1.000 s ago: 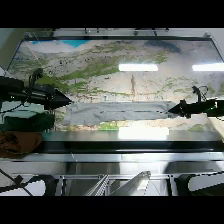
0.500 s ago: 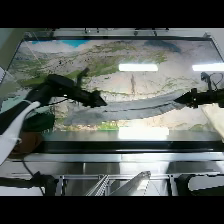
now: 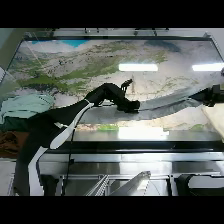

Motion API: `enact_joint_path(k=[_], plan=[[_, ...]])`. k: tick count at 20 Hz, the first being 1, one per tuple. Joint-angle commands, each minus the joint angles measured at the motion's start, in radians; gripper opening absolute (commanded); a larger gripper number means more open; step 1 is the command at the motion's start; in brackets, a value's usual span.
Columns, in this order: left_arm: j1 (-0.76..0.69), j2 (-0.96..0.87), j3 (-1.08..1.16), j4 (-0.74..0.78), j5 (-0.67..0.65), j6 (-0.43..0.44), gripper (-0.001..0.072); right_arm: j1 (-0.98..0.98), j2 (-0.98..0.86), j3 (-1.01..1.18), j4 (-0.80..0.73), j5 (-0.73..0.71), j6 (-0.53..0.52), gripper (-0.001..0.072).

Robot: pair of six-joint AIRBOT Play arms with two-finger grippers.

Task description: Fold the shirts.

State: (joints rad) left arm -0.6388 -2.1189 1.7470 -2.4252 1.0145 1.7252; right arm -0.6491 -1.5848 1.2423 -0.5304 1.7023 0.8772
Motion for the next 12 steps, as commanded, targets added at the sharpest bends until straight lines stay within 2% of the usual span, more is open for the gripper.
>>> enact_joint_path(k=[1, 4, 6, 8, 12], plan=[[-0.031, -0.093, 0.154, 0.079, 0.062, -0.091, 0.0003, -0.016, 0.003, 0.029, 0.084, 0.082, -0.011, 0.0016], [-0.032, -0.103, 0.207, 0.072, 0.097, -0.096, 0.0004, -0.010, 0.010, 0.037, 0.156, 0.106, 0.000, 0.0016], [-0.012, -0.064, 0.254, 0.068, 0.205, -0.067, 0.0004, 0.029, 0.022, 0.037, 0.161, 0.103, 0.014, 0.0016], [0.035, 0.040, 0.285, 0.071, 0.316, 0.006, 0.0004, 0.117, 0.038, 0.037, 0.188, 0.087, 0.029, 0.0017], [0.216, 0.328, 0.206, 0.079, 0.506, 0.040, 0.0004, 0.402, 0.046, 0.037, 0.237, -0.082, 0.083, 0.0016]])
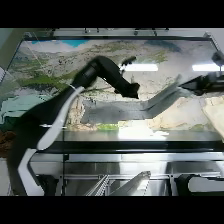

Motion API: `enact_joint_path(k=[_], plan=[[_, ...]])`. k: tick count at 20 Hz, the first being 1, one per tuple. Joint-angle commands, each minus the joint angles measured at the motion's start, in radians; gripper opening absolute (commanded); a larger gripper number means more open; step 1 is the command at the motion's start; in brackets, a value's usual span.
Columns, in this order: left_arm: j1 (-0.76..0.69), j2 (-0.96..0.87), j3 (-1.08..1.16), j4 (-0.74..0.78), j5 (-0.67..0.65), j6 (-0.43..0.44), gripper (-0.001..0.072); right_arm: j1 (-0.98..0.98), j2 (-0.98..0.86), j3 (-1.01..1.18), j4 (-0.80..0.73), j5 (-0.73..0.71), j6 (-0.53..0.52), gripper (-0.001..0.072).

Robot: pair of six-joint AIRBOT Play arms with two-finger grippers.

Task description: Fold the shirts.

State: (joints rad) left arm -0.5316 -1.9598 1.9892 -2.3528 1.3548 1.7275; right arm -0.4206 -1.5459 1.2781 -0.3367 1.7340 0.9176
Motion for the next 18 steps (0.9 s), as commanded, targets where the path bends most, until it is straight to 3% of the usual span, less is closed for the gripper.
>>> enact_joint_path(k=[1, 6, 10, 11, 12, 13, 17, 18], plan=[[0.164, 0.245, -0.090, 0.007, 0.204, 0.044, 0.0004, 0.261, 0.006, 0.001, 0.042, -0.185, 0.053, 0.0016], [0.455, 0.710, -0.614, 0.006, 0.182, 0.126, 0.0005, 0.715, -0.066, 0.002, 0.060, -0.622, 0.057, 0.0016], [0.643, 1.030, -1.110, 0.003, 0.126, 0.187, 0.0006, 0.959, -0.203, 0.003, 0.195, -0.945, 0.020, 0.0017], [0.678, 1.086, -1.202, -0.003, 0.116, 0.187, 0.0007, 0.992, -0.228, 0.003, 0.235, -0.983, -0.006, 0.0102], [0.698, 1.140, -1.276, -0.004, 0.084, 0.187, 0.0008, 1.006, -0.246, 0.003, 0.257, -0.990, -0.009, 0.0371], [0.713, 1.197, -1.330, -0.003, 0.055, 0.187, 0.0010, 1.004, -0.250, 0.002, 0.257, -0.969, -0.008, 0.0445], [0.720, 1.344, -1.366, 0.003, 0.041, 0.198, 0.0012, 0.860, -0.169, 0.002, 0.161, -0.732, 0.018, 0.0443], [0.720, 1.361, -1.367, 0.003, 0.042, 0.198, 0.0012, 0.801, -0.138, 0.002, 0.114, -0.668, 0.052, 0.0399]])
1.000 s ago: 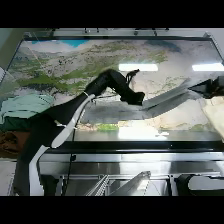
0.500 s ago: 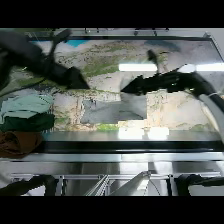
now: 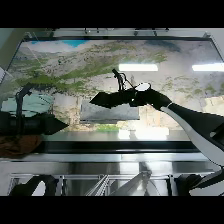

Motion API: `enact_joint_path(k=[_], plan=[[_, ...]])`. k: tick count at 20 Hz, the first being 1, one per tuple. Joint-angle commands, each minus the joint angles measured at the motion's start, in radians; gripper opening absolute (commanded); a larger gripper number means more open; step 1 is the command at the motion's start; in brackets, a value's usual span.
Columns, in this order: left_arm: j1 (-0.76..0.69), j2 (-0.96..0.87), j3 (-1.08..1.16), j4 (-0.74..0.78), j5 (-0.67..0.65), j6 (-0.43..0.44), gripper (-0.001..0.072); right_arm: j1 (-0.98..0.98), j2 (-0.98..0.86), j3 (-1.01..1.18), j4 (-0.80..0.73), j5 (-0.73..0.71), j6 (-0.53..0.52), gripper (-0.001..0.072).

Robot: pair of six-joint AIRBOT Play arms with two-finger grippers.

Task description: Fold the shirts.

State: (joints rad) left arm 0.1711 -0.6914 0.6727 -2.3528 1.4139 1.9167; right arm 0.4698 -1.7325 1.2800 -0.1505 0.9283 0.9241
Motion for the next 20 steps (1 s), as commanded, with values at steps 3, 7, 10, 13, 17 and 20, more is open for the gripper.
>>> enact_joint_path(k=[3, 7, 10, 13, 17, 20], plan=[[0.019, 0.105, -0.051, 0.000, 0.000, 0.008, 0.0012, -0.286, 0.155, -0.007, -0.360, 0.232, 0.198, 0.0358], [0.019, 0.105, -0.051, -0.006, -0.028, 0.009, 0.0012, -0.491, 0.247, -0.109, -0.727, 0.203, 0.425, 0.0640], [0.018, 0.105, -0.051, -0.006, -0.028, 0.009, 0.0012, -0.514, 0.233, -0.263, -0.687, 0.164, 0.419, 0.0647], [0.018, 0.105, -0.051, -0.006, -0.043, 0.007, 0.0012, -0.497, 0.179, -0.334, -0.512, 0.126, 0.285, 0.0647], [0.018, 0.105, -0.051, -0.006, -0.057, -0.015, 0.0012, -0.449, 0.087, -0.334, -0.281, 0.118, 0.154, 0.0646], [0.018, 0.105, -0.051, -0.006, -0.051, -0.027, 0.0012, -0.388, 0.042, -0.334, -0.150, 0.111, 0.089, 0.0645]])
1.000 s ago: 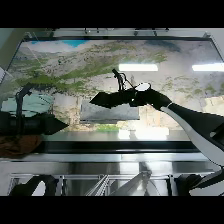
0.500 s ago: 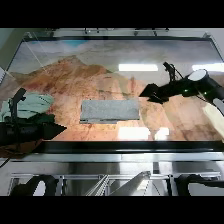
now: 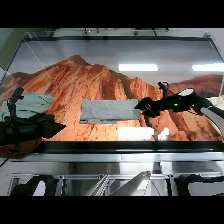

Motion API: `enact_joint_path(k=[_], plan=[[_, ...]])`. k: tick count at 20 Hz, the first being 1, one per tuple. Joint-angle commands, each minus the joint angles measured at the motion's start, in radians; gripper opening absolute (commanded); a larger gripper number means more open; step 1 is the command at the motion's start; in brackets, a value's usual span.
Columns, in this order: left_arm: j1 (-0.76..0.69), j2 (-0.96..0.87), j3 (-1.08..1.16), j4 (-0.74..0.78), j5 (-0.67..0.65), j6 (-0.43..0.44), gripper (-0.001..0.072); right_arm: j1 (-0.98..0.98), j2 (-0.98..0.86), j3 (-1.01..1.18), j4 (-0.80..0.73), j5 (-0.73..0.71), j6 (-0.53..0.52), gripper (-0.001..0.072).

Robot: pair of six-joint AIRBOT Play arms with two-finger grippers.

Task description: Fold the shirts.

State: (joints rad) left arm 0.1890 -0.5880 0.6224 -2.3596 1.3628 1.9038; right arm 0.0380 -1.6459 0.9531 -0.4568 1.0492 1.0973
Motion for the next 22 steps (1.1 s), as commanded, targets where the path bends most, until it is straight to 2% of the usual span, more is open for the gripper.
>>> enact_joint_path(k=[1, 4, 5, 6, 7, 8, 12, 15, 18, 20, 22], plan=[[0.000, 0.001, 0.000, 0.000, 0.000, -0.021, 0.0012, 0.065, -0.057, -0.007, 0.193, -0.021, -0.099, 0.0645], [0.000, 0.001, 0.000, -0.032, 0.005, -0.020, 0.0013, 0.106, -0.076, -0.007, 0.243, -0.051, -0.108, 0.0638], [0.000, 0.001, 0.000, -0.046, 0.010, -0.020, 0.0013, 0.108, -0.076, -0.007, 0.253, -0.050, -0.120, 0.0547], [0.000, 0.001, 0.000, -0.051, 0.010, -0.020, 0.0013, 0.108, -0.074, -0.006, 0.270, -0.045, -0.142, 0.0284], [0.000, 0.001, 0.000, -0.050, 0.010, -0.020, 0.0013, 0.104, -0.072, -0.006, 0.285, -0.042, -0.152, 0.0089], [0.000, 0.001, 0.000, -0.050, 0.010, -0.020, 0.0012, 0.096, -0.069, -0.006, 0.302, -0.038, -0.151, 0.0014], [0.000, 0.001, 0.000, -0.050, 0.010, -0.019, 0.0012, -0.026, 0.039, -0.006, 0.310, -0.023, -0.146, 0.0015], [0.000, 0.001, 0.000, -0.049, 0.010, -0.019, 0.0013, -0.305, 0.248, -0.006, 0.179, 0.042, -0.039, 0.0015], [0.000, 0.001, -0.001, -0.049, 0.006, -0.018, 0.0013, -0.721, 0.521, -0.006, -0.125, 0.142, 0.153, 0.0015], [0.000, 0.001, -0.001, -0.049, 0.001, -0.007, 0.0012, -0.990, 0.662, -0.007, -0.391, 0.175, 0.284, 0.0015], [0.000, 0.001, -0.001, -0.049, 0.003, 0.000, 0.0013, -1.199, 0.729, -0.008, -0.684, 0.175, 0.383, 0.0015]])
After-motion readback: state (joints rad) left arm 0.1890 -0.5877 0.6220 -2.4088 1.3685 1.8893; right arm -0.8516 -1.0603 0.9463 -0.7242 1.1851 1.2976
